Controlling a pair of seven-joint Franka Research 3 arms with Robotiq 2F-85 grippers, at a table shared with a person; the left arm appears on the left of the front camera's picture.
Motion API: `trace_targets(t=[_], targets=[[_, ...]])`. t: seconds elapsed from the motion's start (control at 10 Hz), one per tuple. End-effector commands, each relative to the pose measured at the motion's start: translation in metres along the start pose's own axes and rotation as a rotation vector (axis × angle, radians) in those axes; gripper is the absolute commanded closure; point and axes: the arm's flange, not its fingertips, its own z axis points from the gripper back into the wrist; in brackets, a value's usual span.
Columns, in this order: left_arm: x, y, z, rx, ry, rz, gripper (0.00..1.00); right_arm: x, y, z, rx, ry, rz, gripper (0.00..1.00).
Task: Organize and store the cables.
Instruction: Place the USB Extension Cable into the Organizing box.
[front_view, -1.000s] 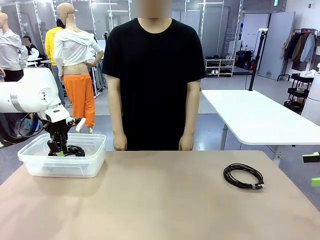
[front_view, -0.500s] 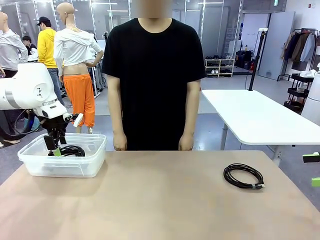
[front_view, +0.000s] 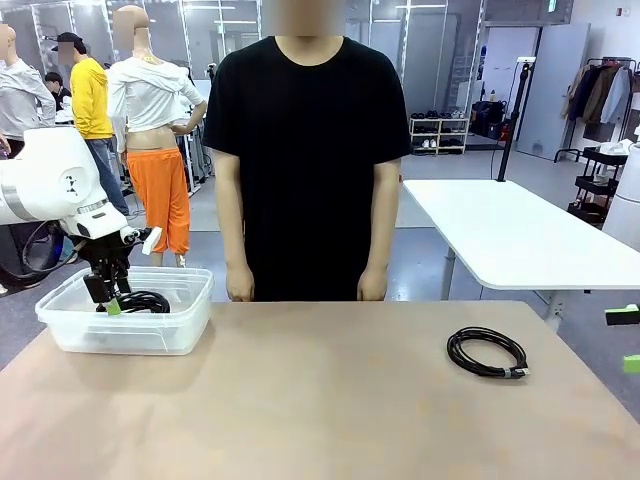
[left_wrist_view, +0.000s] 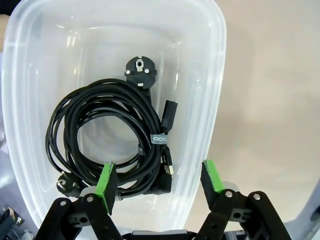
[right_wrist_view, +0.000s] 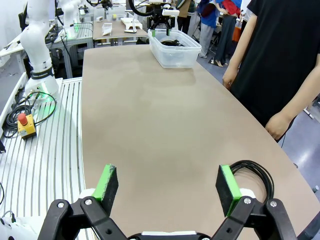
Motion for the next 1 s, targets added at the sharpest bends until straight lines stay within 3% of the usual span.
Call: trace_targets(t=[0.0, 0.7, 0.9], targets=[[0.003, 0.005, 0.0, -0.002, 0.02, 0.012, 0.16, 0.002, -0.001, 0.0, -0.004, -0.014, 0.002, 0.0], [0.001, 0.001, -0.001, 0.0, 0.006, 0.0, 0.15, 0.002, -0.001, 0.0, -0.004, -0.014, 0.002, 0.0], [0.027, 0.013, 0.039, 0.07, -0.073, 0.046, 0.15, 0.0, 0.0, 0.0, 0.0, 0.0, 0.0, 0.0]])
